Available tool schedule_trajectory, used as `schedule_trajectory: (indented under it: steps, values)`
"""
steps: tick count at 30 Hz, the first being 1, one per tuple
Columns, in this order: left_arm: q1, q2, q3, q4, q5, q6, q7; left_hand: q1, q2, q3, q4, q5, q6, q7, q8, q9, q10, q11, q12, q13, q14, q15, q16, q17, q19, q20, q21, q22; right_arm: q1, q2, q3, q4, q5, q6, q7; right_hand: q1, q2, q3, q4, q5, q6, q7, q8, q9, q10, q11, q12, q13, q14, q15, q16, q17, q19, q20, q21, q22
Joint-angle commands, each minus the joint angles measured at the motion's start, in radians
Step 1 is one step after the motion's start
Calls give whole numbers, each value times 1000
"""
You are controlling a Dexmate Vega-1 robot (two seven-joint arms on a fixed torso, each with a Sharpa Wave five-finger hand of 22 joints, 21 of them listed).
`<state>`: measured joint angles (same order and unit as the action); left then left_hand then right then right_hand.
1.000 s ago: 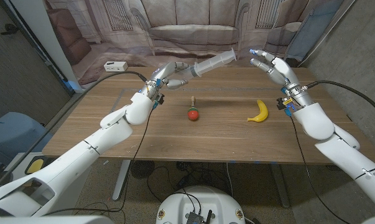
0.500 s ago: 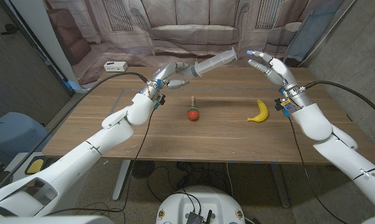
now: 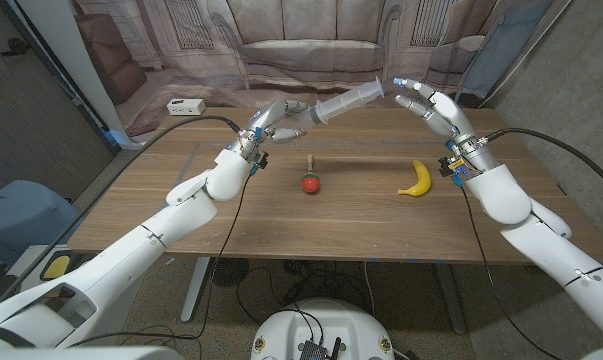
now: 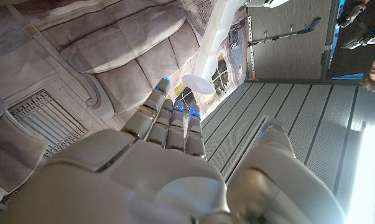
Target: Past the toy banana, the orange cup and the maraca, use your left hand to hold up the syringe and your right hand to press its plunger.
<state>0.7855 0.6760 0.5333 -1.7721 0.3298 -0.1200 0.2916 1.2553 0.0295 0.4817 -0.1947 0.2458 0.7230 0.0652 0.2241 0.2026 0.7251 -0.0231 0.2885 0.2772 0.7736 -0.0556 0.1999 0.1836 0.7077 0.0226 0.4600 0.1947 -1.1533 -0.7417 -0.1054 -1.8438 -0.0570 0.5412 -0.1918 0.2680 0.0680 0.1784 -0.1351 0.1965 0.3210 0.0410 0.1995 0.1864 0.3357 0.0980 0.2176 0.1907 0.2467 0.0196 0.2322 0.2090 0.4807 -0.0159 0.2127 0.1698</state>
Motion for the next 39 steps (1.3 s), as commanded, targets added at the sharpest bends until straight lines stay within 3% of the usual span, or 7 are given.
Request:
schedule_trajectory:
  steps: [1, 39]
  values:
    - [-8, -4, 5, 11, 1, -11, -4, 44, 63, 39, 28, 5, 7, -5, -3, 3, 9, 2, -4, 1, 32, -36, 3, 5, 10, -15, 6, 4, 18, -1, -14, 6, -3, 2, 11, 12, 1, 7, -2, 0, -3, 5, 0, 2, 1, -1, -2, 2, 7, 2, -3, 3, 1, 1, -6, 4]
    - [-23, -16, 13, 48, -12, -48, -11, 41, 64, 42, 29, 8, 13, -7, -7, 3, 11, 3, -11, 5, 31, -39, 4, 7, 5, -14, 15, 3, 16, -10, -27, -20, -6, -35, 7, 27, 8, 17, -7, -1, 18, 29, 5, 2, 17, 7, -4, 2, 18, 4, -6, 1, 11, 4, -6, 4]
